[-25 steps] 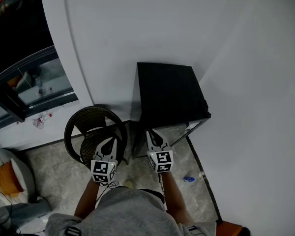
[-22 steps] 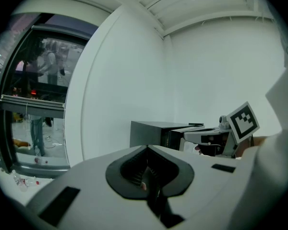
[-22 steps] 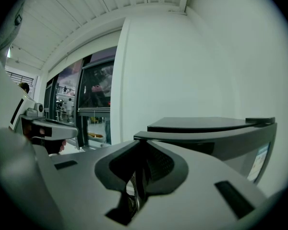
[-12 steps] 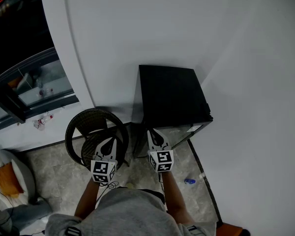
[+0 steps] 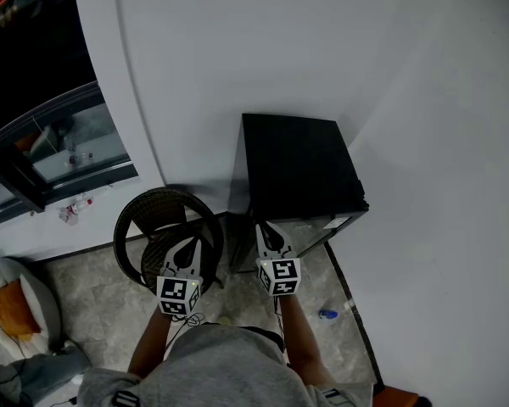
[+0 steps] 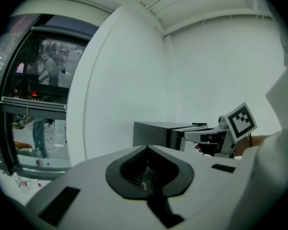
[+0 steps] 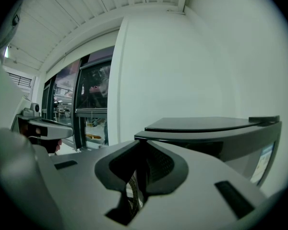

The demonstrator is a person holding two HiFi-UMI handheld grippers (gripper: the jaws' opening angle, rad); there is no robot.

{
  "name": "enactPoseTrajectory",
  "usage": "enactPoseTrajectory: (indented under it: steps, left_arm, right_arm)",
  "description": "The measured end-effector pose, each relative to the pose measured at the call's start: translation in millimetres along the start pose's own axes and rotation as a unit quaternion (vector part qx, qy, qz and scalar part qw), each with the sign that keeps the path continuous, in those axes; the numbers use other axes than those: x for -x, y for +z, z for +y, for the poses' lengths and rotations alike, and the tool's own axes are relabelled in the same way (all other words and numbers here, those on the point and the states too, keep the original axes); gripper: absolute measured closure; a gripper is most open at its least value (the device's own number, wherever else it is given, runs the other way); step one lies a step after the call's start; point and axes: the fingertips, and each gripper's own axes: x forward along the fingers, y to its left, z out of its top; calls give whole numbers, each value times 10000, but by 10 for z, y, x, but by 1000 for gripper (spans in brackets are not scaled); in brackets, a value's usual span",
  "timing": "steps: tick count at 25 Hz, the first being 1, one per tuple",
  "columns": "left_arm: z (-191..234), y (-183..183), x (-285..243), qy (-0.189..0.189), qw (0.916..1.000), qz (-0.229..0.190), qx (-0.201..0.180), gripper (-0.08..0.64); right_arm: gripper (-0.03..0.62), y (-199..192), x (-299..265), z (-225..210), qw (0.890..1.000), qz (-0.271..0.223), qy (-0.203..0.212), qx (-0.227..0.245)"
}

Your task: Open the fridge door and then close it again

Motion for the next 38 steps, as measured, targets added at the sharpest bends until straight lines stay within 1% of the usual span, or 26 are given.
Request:
enactPoseTrajectory:
  steps: [19, 26, 32, 38]
  left_arm:
    - [37, -5, 176, 80, 10000, -50, 0, 555]
    - [-83, 27, 224, -28, 9999, -117, -26, 555]
    - [-284, 89, 288, -247, 9995, -178, -61, 555]
    - [-507, 92, 347, -513, 9983, -226, -126, 555]
  right_arm:
    - [537, -37, -69, 4, 9999, 105, -41, -12]
    - [537, 75, 292, 58, 10000, -53, -34, 69]
    - [537, 231, 654, 95, 9995, -217, -194, 156]
    - [537, 275, 1022, 141, 9986, -353, -373, 134]
